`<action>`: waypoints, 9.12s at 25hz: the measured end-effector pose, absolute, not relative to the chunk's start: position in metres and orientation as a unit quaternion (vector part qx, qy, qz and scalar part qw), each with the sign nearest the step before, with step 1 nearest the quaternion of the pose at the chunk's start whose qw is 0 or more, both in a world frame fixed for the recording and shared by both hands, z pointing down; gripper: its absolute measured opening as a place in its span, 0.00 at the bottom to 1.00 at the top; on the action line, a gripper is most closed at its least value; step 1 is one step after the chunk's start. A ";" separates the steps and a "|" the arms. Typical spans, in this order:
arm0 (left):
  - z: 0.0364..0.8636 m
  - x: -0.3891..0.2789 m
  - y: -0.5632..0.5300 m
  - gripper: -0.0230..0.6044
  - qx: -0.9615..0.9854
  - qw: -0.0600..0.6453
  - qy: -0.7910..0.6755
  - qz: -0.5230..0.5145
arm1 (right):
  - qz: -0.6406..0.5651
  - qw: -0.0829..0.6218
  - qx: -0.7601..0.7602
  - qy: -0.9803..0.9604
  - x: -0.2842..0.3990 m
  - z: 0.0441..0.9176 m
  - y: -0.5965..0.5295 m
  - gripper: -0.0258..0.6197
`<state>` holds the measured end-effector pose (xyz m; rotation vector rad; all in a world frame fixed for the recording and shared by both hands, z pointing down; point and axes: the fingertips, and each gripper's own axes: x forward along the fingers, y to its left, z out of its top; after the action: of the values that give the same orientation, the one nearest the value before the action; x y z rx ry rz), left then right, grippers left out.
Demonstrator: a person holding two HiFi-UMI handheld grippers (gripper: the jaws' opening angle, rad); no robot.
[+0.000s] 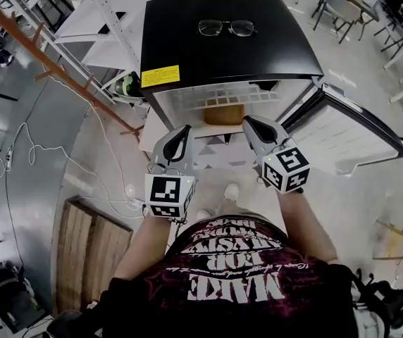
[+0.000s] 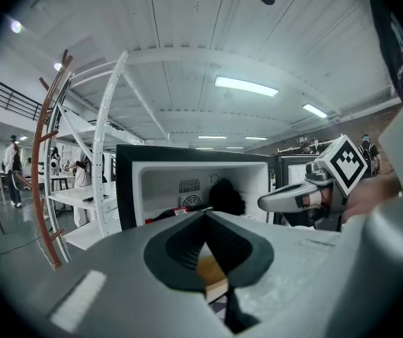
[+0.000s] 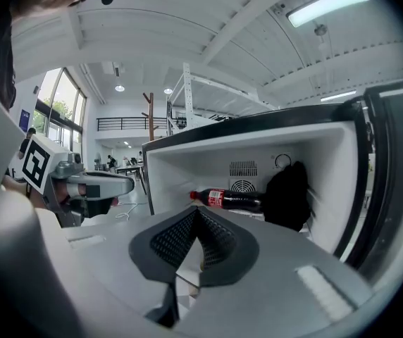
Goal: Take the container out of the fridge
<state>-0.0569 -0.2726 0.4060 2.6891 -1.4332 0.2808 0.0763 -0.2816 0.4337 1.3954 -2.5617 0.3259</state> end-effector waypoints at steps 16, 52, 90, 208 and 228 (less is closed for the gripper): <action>0.404 -0.056 -0.285 0.04 0.872 0.038 -0.479 0.096 | 0.163 0.197 0.501 -0.827 0.103 0.524 -0.313 0.09; 0.406 -0.082 -0.281 0.04 0.848 0.040 -0.517 0.106 | 0.253 0.282 0.519 -0.766 0.128 0.643 -0.353 0.22; 0.411 -0.093 -0.279 0.04 0.832 0.037 -0.540 0.124 | 0.319 0.342 0.518 -0.716 0.146 0.720 -0.379 0.27; 0.428 -0.024 -0.217 0.24 0.903 0.105 -0.395 0.131 | 0.242 0.068 0.565 -0.786 0.119 0.455 -0.254 0.11; 0.386 -0.048 -0.224 0.14 0.887 0.032 -0.453 0.086 | 0.085 0.069 0.559 -0.822 0.102 0.391 -0.237 0.14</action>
<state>-0.0479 -0.2239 0.3863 2.7304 -1.3964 0.2650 0.1015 -0.2368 0.3910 1.6833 -2.4738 0.2554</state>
